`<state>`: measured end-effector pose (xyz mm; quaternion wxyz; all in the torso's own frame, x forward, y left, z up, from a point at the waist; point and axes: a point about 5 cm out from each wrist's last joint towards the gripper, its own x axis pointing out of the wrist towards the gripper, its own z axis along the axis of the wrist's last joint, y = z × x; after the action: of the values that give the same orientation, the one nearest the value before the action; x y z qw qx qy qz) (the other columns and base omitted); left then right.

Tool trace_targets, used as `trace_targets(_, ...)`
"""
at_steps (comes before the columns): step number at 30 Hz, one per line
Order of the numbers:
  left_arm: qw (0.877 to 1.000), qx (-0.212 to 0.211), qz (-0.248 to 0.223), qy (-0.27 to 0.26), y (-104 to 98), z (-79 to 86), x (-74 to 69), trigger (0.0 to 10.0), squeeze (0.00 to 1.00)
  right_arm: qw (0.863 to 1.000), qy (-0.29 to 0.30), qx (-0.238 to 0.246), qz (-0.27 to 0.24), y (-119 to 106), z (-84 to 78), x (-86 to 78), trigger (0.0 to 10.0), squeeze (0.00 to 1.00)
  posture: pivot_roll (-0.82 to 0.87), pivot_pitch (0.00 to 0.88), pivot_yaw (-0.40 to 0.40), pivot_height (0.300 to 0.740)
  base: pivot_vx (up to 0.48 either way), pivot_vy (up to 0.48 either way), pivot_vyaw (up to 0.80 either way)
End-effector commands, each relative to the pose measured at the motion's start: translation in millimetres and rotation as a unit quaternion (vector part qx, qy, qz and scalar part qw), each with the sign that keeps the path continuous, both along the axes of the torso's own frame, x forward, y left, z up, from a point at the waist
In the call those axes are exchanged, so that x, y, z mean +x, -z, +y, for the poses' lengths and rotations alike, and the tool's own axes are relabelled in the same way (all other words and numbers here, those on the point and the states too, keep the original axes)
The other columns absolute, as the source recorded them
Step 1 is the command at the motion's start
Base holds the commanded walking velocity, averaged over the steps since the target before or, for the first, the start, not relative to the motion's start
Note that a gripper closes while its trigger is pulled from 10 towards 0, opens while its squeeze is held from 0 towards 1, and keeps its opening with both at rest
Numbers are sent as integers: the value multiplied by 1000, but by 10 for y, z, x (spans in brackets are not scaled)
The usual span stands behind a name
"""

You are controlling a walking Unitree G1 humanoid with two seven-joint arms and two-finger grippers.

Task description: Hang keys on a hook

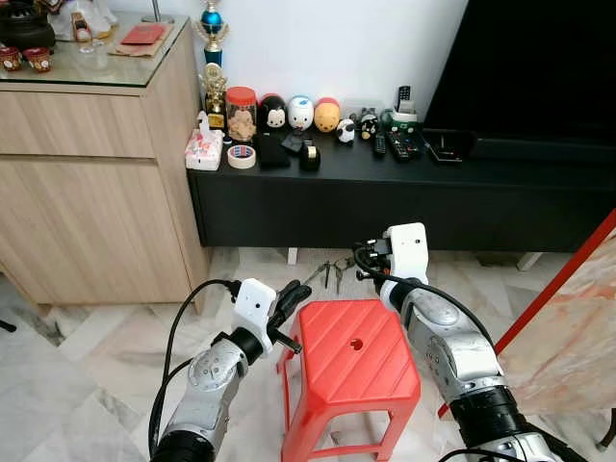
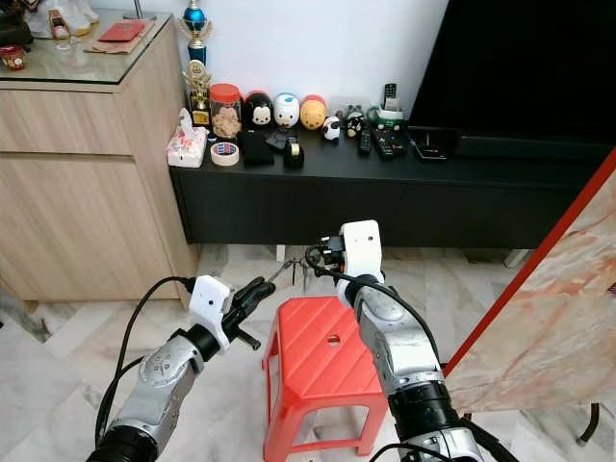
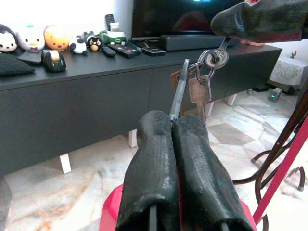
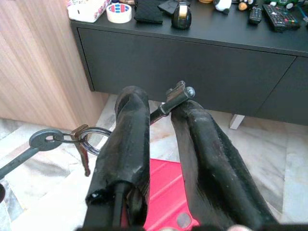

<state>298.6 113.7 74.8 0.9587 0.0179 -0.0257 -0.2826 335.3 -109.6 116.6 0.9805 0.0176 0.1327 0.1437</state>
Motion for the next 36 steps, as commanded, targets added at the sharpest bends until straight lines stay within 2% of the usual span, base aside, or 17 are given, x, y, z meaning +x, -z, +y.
trace_targets(1,1000,-9,-5,-14,-42,48,20,0,0,999,30,-5,24,78,-183,-5,10000,0,6,0,-127,740,0,0,0)
trace_targets(3,1000,-14,-4,-21,-44,71,23,0,0,999,24,-16,34,125,-205,-20,10000,0,6,0,-127,740,0,0,0)
trace_targets(4,1000,-18,-4,-24,-48,81,27,0,0,999,18,-18,39,146,-208,-29,10000,804,6,0,-127,740,0,0,0)
trace_targets(5,999,-20,-4,-25,-50,85,28,0,0,999,17,-21,42,156,-211,-33,10000,804,6,0,-127,740,0,0,0)
trace_targets(6,999,-22,-3,-26,-52,88,31,0,0,999,14,-29,44,167,-217,-37,10000,1000,6,0,-127,740,0,0,0)
trace_targets(11,998,-58,3,-34,-82,96,49,0,0,997,7,-49,65,237,-255,-52,10000,965,5,0,-127,740,0,0,0)
trace_targets(12,997,-65,3,-35,-94,92,55,0,0,996,4,-47,76,270,-262,-61,10000,0,3,0,-126,740,0,0,0)
trace_targets(20,996,-79,3,-37,-121,90,66,0,0,992,16,-11,126,465,-327,-131,10000,0,4,0,-126,740,0,0,0)
trace_targets(24,996,-77,6,-35,-114,89,63,0,0,991,30,-45,123,562,-388,-152,10000,0,4,0,-126,740,0,0,0)
trace_targets(25,997,-65,9,-35,-97,93,59,0,0,989,33,-87,115,623,-419,-167,10000,0,4,0,-126,740,0,0,0)
trace_targets(27,997,-58,10,-39,-83,101,58,0,0,988,35,-95,118,691,-420,-195,10000,0,4,0,-126,740,0,0,0)
trace_targets(28,998,-48,11,-50,-66,123,59,1765,0,986,42,-92,130,845,-406,-269,10000,0,4,0,-126,740,0,0,0)
trace_targets(29,998,-48,11,-50,-66,123,59,1765,0,986,42,-92,130,845,-406,-269,10000,0,4,0,-126,740,0,0,0)
trace_targets(30,997,-49,10,-58,-65,130,54,9569,0,987,44,-59,146,1046,-352,-396,10000,0,2,0,-122,740,0,0,0)
trace_targets(32,997,-51,11,-57,-66,124,47,10000,0,985,44,-34,164,1157,-321,-478,10000,0,5,0,-121,740,0,0,0)
trace_targets(35,997,-52,14,-62,-47,113,21,10000,0,978,67,-38,195,1376,-373,-667,10000,0,10,0,-119,740,0,0,0)
trace_targets(36,995,-56,22,-74,-10,129,4,10000,0,972,86,-36,216,1497,-419,-789,10000,0,10,0,-119,740,0,0,0)
